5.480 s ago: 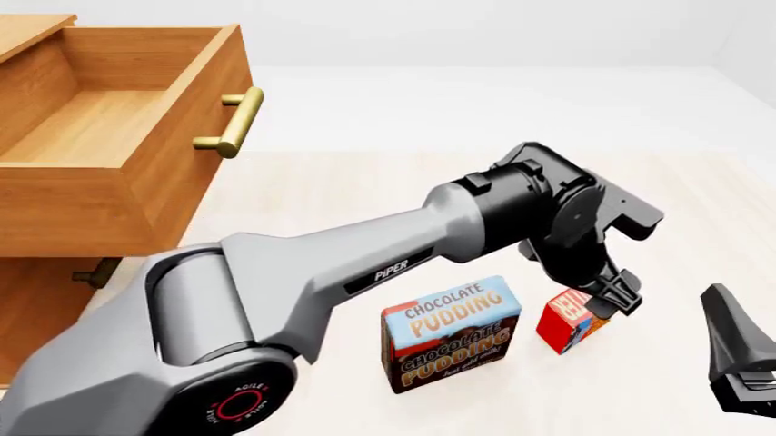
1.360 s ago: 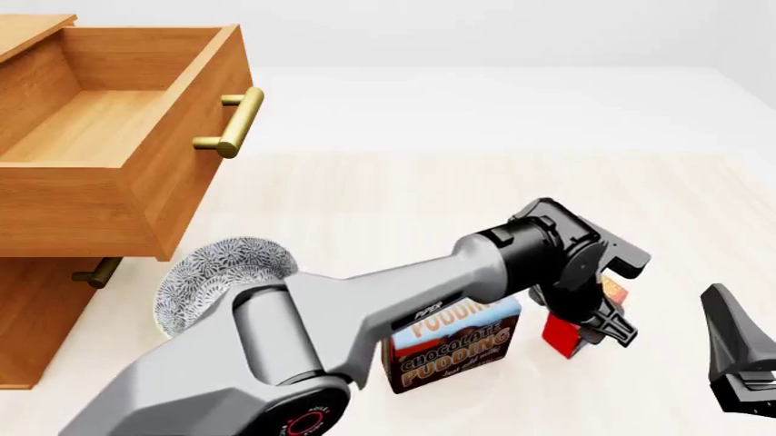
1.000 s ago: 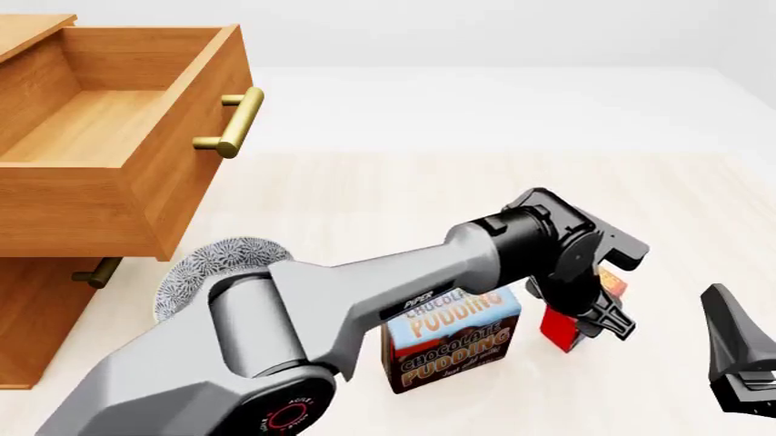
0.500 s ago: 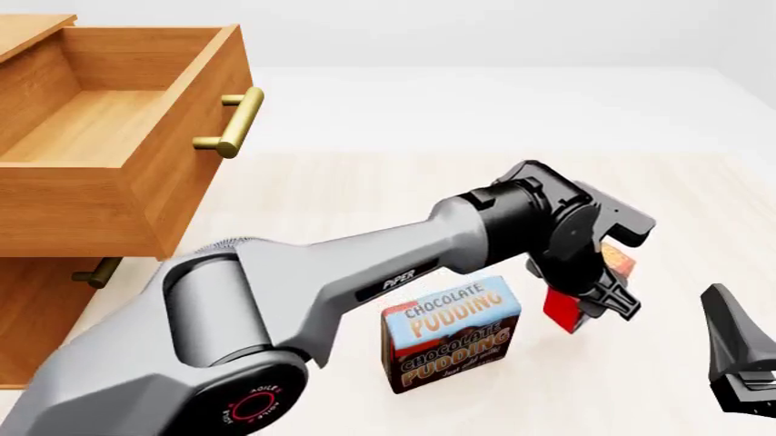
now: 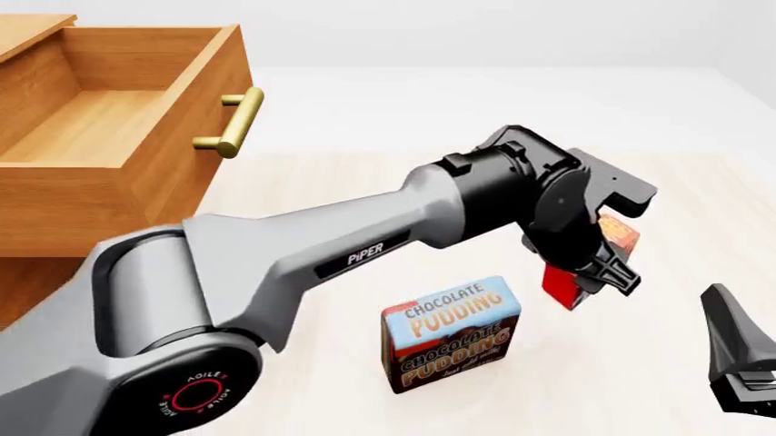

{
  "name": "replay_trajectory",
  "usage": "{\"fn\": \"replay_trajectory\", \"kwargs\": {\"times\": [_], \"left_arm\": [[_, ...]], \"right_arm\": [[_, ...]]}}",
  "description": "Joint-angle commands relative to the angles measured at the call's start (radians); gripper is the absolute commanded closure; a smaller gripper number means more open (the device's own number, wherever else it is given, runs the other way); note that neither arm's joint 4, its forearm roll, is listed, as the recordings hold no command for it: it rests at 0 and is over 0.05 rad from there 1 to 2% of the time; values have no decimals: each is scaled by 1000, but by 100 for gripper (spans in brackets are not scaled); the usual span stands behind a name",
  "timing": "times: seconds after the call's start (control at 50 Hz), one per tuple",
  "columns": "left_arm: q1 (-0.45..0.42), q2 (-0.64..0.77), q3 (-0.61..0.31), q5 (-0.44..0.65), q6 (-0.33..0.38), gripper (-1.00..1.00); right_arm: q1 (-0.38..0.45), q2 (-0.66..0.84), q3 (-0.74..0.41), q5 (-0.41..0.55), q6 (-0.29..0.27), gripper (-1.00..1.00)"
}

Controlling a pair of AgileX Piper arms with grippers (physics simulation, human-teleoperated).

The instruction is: Put the butter at the back in the top drawer of the cabinet and close it.

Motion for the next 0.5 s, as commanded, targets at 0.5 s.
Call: {"fn": "replay_trajectory", "kwargs": {"times": [0.5], "left_arm": [[76, -314, 232, -59, 111, 100]], "right_arm": [[0, 0, 0, 0, 0, -100]]}}
